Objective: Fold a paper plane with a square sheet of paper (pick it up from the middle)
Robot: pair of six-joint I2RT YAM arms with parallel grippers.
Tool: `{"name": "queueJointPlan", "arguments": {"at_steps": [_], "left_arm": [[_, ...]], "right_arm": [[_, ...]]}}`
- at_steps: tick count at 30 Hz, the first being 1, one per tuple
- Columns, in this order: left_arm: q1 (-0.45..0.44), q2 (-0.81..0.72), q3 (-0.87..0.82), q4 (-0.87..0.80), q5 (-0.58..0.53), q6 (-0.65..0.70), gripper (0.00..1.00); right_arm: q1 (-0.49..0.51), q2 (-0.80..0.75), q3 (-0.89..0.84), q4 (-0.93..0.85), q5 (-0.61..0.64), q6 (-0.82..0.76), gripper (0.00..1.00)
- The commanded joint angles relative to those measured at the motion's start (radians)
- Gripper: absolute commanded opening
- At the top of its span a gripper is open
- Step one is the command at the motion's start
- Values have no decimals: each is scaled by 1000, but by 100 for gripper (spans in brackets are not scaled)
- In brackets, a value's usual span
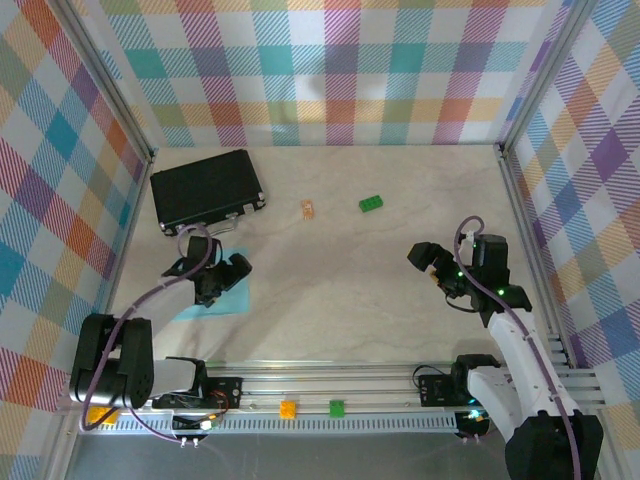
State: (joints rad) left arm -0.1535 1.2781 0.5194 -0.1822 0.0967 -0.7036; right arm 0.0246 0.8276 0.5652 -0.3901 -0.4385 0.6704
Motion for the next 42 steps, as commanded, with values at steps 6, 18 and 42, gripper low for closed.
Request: {"name": "queueJointPlan", "arguments": {"at_steps": [6,18,42], "left_arm": [[-389,56,-65,140,7,-388,100],[-556,14,192,-254,-277,-129,100],[-488,564,651,-628,-123,395,100]], "right_arm": [[-5,54,0,123,-111,58,99],[1,41,-8,129,-203,48,99],[71,60,-8,37,-161,4,99]]}}
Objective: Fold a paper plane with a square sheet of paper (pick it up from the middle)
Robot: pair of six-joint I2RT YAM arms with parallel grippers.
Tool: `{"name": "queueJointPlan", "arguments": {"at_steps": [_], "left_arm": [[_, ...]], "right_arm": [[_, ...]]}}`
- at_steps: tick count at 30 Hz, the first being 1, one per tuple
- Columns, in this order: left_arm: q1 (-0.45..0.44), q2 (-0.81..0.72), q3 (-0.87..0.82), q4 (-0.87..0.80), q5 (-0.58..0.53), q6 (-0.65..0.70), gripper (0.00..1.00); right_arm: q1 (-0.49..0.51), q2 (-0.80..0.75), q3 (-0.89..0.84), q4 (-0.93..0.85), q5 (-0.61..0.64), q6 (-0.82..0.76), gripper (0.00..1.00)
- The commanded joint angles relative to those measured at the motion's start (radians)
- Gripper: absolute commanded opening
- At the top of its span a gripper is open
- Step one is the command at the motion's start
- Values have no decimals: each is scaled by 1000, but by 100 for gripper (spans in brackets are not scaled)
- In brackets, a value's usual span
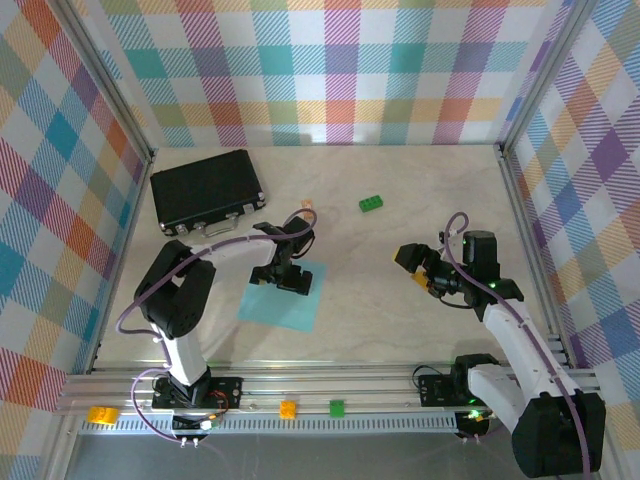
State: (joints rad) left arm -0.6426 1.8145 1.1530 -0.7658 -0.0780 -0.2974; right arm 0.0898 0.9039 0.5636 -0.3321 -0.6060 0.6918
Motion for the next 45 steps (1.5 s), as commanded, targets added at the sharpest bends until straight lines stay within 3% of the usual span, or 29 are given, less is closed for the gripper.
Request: {"name": "queueJointPlan", "arguments": {"at_steps": [1,9,14,20,27,32,45], "left_arm": [[1,34,10,-33,63,-25,100],[-34,32,-57,44,90,-218,100],[-85,16,-65,82,52,-313,100],[-87,-28,-15,30,-20,-288,100],[-87,-31,8,35,27,-249,100],[-87,8,28,10,-15,-265,100],[-88,75,-65,71,-11,-262,100]], "right_arm": [[5,-17,-9,-26,11,-16,99],[5,-10,-7,-42,50,-4,99],[5,4,3,-48,45,0,99],[8,4,7,-35,-6,-10,99],[11,-1,3,-30,-9,6,99],[16,-3,-1,-36,-9,11,99],[22,-4,-23,-32,0,28,99]]}}
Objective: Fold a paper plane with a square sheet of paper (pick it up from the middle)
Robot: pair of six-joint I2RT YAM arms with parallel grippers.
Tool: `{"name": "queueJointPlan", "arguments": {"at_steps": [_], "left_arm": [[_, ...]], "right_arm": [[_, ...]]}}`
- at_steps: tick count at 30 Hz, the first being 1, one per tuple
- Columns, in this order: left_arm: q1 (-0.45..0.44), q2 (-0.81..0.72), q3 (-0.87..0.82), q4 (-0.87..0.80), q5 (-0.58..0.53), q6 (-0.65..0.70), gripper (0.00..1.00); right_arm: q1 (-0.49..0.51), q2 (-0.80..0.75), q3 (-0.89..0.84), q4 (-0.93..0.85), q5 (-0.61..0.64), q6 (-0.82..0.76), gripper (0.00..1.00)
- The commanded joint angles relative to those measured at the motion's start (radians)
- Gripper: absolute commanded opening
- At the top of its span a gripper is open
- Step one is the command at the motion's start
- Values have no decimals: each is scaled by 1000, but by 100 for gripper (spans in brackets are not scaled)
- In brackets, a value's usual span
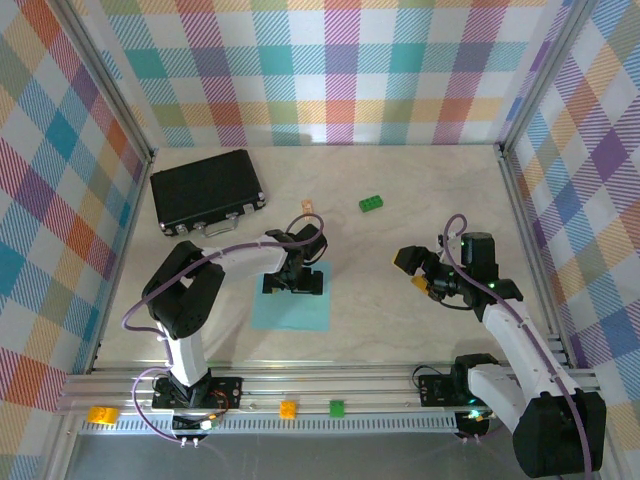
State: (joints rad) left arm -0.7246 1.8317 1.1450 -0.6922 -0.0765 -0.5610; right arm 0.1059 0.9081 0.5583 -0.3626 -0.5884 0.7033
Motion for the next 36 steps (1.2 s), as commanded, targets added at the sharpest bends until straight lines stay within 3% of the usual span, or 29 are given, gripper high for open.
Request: {"name": "queueJointPlan", "arguments": {"at_steps": [1,21,25,36], "left_arm": [[-5,65,-67,4,-11,-1,100],[-7,18,-110,69,46,-28,92],[-8,-22,-84,38,31,-27,100],[-7,-160,-73,-14,6,-33,100]], "right_arm": [[6,-10,-21,1,-17,19,99],[11,3,-13,3,9,41,99],[11,8,0,-7,11,34,99],[12,15,-3,-4,-1,35,99]]}}
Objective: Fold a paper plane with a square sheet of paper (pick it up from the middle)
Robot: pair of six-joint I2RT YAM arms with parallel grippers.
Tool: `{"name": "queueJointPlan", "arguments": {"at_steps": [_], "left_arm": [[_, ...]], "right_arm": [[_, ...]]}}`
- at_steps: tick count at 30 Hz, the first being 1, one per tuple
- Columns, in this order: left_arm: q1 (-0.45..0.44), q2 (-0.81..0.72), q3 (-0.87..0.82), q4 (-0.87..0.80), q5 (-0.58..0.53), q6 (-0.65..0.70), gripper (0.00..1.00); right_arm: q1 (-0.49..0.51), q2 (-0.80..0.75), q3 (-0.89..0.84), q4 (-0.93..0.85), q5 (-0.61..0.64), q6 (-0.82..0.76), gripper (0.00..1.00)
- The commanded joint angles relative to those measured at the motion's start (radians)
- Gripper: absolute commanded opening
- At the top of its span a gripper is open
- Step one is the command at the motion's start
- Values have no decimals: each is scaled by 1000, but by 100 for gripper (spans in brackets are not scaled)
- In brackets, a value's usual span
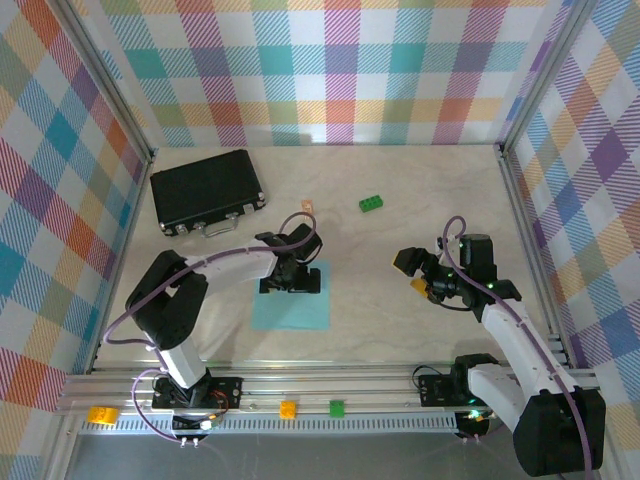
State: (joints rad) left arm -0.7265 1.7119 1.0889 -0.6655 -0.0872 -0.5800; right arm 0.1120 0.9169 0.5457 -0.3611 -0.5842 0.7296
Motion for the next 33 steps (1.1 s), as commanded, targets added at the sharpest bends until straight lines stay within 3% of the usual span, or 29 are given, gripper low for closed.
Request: {"name": "queueJointPlan", "arguments": {"at_steps": [1,18,26,33], "left_arm": [[-5,-42,-26,-36,24,-14,100],[-15,106,-103,36,40,-23,99],[-27,97,-107,41,30,-23,96],[-30,65,-99,53,31,-28,84]], "right_arm": [[6,7,10,-5,-5,8,99],[5,2,-11,-10,6,13,99],[6,6,-15,-6,12,22,99],[6,4,-10,-10,15,25,99]]}}
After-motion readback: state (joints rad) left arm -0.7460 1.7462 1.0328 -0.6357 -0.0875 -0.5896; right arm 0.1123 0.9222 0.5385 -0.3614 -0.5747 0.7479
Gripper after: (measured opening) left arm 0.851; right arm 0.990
